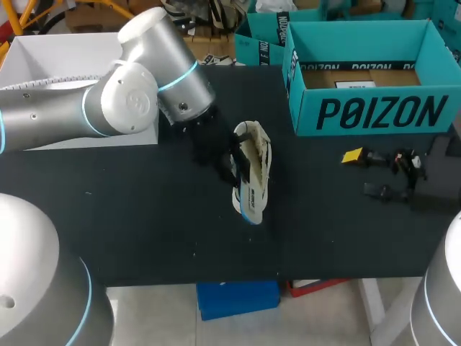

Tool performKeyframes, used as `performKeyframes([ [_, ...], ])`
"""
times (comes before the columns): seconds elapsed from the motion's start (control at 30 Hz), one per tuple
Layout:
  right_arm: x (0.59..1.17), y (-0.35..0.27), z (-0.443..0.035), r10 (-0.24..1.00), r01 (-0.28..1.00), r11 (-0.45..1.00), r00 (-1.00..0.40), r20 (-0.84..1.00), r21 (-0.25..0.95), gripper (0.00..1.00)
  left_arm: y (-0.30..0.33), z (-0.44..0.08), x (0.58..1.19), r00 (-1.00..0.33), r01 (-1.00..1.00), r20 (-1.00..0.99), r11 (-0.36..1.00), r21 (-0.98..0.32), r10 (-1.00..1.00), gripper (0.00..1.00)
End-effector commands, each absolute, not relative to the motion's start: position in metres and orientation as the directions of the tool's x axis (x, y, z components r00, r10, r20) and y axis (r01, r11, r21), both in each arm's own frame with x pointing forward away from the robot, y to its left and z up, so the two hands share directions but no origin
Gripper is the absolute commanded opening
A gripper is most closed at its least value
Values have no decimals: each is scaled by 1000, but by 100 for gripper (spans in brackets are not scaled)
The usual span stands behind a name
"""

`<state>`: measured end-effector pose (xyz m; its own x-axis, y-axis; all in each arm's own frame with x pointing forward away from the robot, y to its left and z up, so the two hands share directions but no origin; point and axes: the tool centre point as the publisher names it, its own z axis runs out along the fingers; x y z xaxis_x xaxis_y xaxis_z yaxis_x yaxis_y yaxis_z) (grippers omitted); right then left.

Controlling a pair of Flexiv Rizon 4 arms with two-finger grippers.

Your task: Take the shoe out of the shoebox, open the shoe tongue, remove and reinsert the insole, then place the shoe into the shoebox

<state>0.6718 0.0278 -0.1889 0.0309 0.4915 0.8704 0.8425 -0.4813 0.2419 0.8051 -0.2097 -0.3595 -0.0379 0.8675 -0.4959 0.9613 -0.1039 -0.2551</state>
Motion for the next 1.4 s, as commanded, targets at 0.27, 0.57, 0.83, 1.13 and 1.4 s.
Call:
performKeyframes([
  [0.27, 672, 28, -189, 492, 842, -482, 32, 870, 241, 100, -205, -355, 808, -47, 974, -501, -71, -215, 864, 0],
  [0.57, 672, 28, -189, 492, 842, -482, 32, 870, 241, 100, -211, -349, 803, -92, 960, -600, -89, -265, 795, 0],
  [0.83, 672, 28, -189, 492, 842, -482, 32, 870, 241, 100, -214, -347, 799, -160, 933, -658, -106, -345, 736, 0],
  [1.13, 672, 28, -189, 492, 842, -482, 32, 870, 241, 100, -217, -341, 794, -189, 917, -690, -126, -378, 698, 0],
  [1.4, 672, 28, -189, 492, 842, -482, 32, 870, 241, 100, -214, -346, 797, -191, 921, -677, -108, -373, 711, 0],
])
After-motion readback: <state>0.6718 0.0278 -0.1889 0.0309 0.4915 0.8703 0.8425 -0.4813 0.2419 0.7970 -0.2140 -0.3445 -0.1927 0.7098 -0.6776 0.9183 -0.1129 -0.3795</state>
